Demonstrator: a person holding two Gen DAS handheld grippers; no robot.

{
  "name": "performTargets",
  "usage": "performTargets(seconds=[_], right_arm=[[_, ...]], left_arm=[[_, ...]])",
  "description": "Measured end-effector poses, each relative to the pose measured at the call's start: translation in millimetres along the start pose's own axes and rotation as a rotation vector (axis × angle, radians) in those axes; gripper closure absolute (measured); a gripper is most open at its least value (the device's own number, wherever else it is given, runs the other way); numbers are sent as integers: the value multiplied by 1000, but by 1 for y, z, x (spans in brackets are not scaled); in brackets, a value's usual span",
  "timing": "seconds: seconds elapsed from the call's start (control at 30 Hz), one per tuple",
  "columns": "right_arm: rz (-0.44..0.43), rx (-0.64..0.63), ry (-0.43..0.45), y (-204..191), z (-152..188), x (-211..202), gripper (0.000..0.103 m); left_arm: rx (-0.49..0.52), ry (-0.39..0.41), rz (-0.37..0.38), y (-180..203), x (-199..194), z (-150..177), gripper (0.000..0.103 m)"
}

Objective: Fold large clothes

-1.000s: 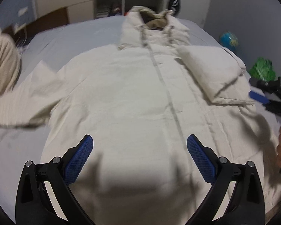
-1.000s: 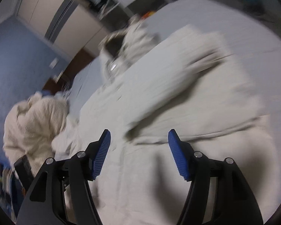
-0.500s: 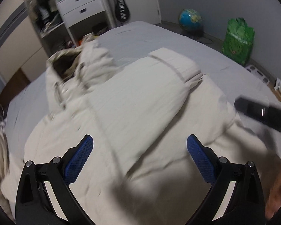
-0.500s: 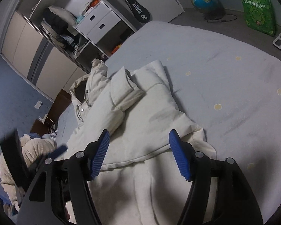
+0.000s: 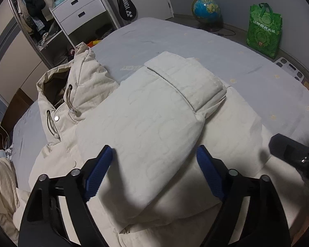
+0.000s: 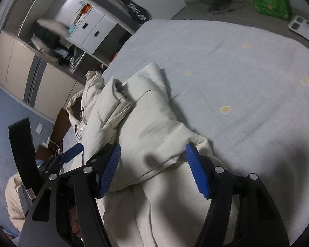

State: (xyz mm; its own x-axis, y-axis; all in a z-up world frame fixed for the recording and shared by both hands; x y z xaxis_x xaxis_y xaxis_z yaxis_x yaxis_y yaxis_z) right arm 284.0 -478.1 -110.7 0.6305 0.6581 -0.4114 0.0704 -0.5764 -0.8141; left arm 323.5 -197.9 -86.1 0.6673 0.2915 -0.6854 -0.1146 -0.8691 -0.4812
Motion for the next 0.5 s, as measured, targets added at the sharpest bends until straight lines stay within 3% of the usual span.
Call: performTargets(seconds=[0.27,0.4,0.5], right_arm=[[9,38,-19,8,2,7,40],[17,33,-31,10,2,9,40],[25,32,-38,9,1,11,40]], left_arm=[[28,-11,3,7,9,-7,38],[-17,-48,59,-5,7,-10,87],[-97,-31,102,-26,-1,-11,94]])
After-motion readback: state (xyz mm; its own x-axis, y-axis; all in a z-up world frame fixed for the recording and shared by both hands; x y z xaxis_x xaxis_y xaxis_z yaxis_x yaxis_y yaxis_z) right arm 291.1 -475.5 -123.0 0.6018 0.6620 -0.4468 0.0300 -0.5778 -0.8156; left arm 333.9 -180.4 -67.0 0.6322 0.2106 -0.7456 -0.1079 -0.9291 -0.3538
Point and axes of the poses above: each gripper's, at about its wrist camera, not at the fingertips, and x roughly the way its jaws point, y to its right, z to its underside, the point moved 2 cm from there along x, roughly the way its jaws point, and after that the axes turned 13 degrees about -z, right-handed, at the moved point
